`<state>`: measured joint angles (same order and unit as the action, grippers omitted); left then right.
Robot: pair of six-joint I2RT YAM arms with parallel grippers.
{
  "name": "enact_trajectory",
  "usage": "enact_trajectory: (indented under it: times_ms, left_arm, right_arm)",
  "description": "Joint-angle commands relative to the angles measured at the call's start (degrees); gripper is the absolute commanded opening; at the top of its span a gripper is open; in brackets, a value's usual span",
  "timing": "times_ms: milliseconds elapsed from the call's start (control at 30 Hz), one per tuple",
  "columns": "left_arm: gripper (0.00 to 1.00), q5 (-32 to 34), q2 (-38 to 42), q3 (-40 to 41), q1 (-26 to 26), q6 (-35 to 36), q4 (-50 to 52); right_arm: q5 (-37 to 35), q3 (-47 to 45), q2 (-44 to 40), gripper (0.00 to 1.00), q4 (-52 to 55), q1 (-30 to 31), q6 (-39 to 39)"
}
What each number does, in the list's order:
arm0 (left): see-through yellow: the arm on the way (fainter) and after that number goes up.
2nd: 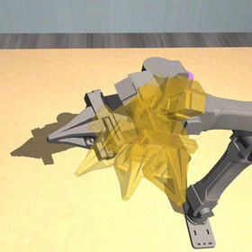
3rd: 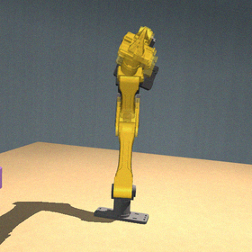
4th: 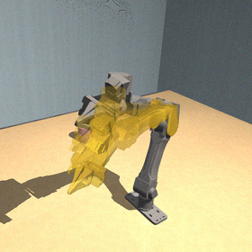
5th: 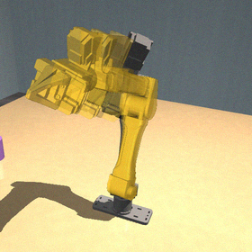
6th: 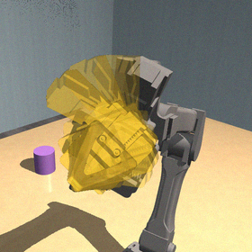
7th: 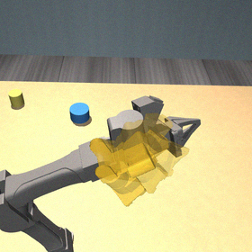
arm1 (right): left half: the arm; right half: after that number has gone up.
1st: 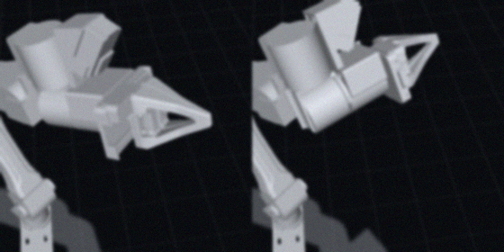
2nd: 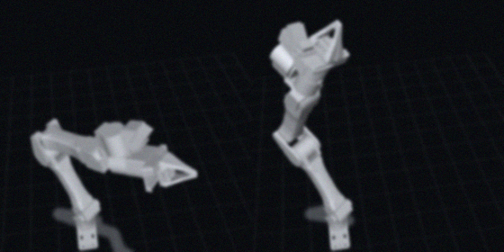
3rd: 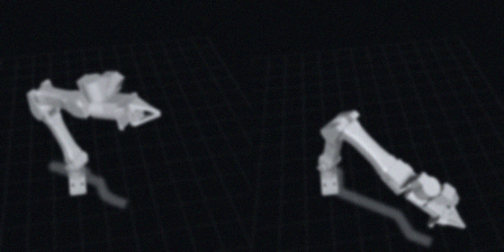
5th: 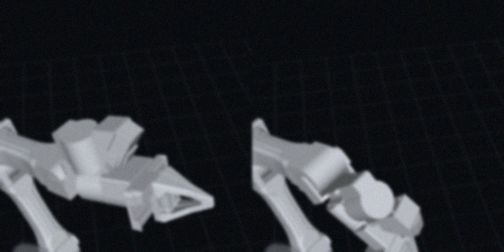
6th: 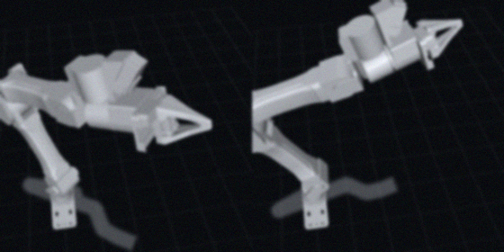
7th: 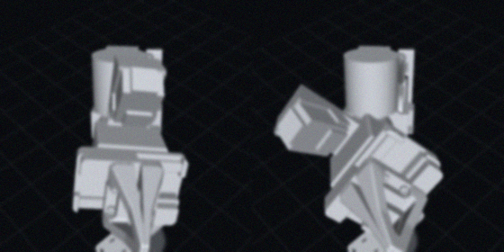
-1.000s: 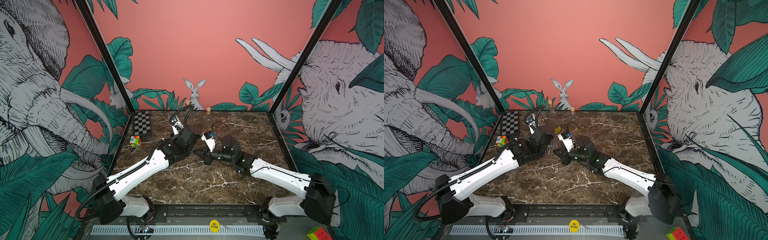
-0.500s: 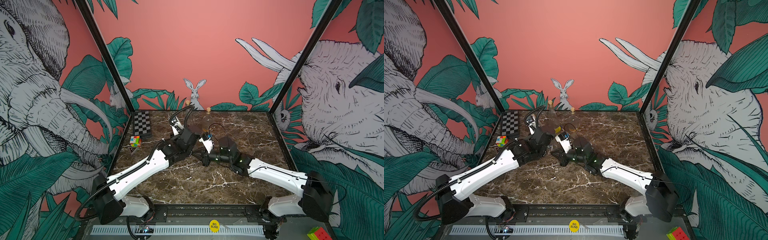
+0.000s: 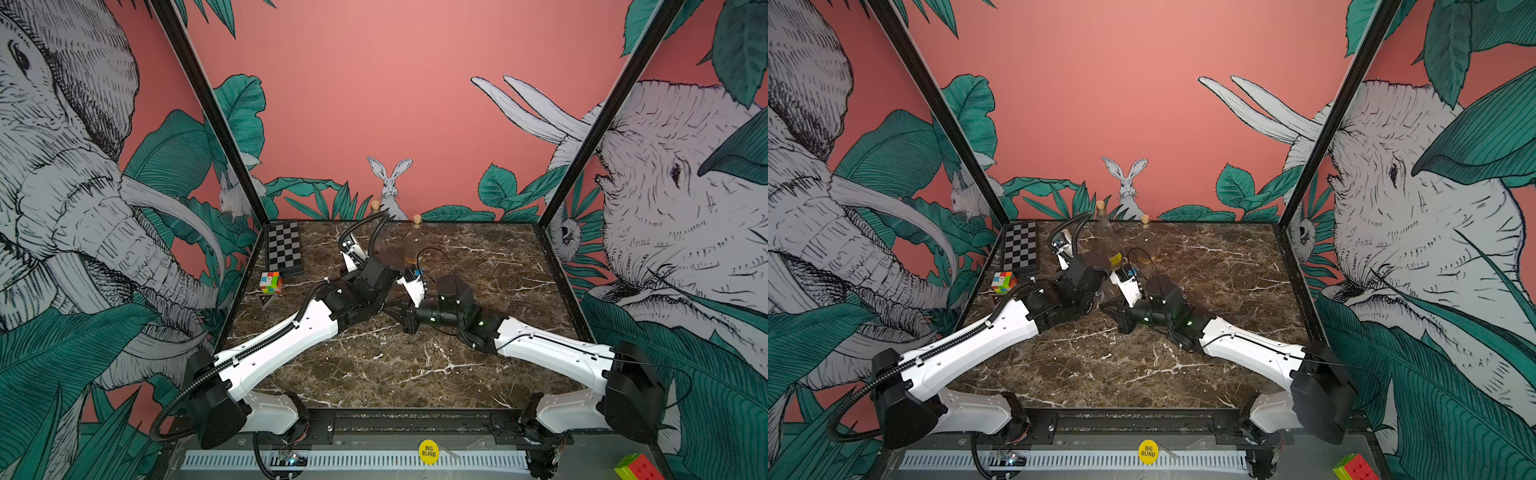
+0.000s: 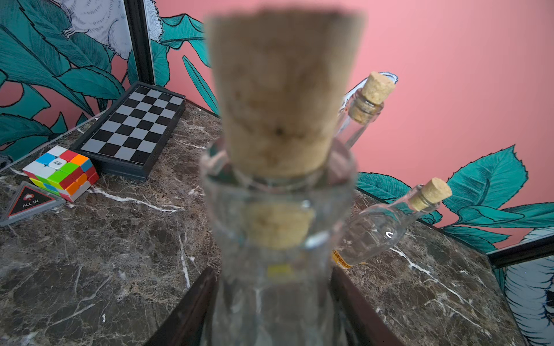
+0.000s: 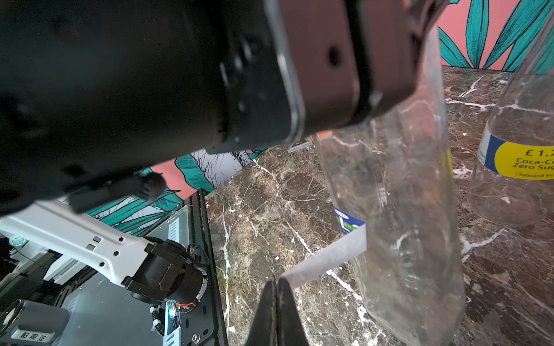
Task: Remove the label from the bottle
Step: Tear open the label from the bottle.
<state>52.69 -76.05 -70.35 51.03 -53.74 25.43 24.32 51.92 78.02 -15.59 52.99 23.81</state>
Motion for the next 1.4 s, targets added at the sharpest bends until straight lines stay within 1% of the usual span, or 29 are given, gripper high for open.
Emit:
enact_trajectory:
  times_ms: [0, 1367]
  left_arm:
    - [0.0, 3.2, 1.7, -0.1, 0.0, -1.8, -1.9]
    - [0.0, 4.1, 1.2, 0.4, 0.0, -2.6, -1.5]
  right_arm:
    - [0.8, 1.3, -0.5, 0.0, -3.0, 1.0, 0.0]
    - [0.3, 2.7, -0.4, 0.0, -2.8, 2.9, -0.1]
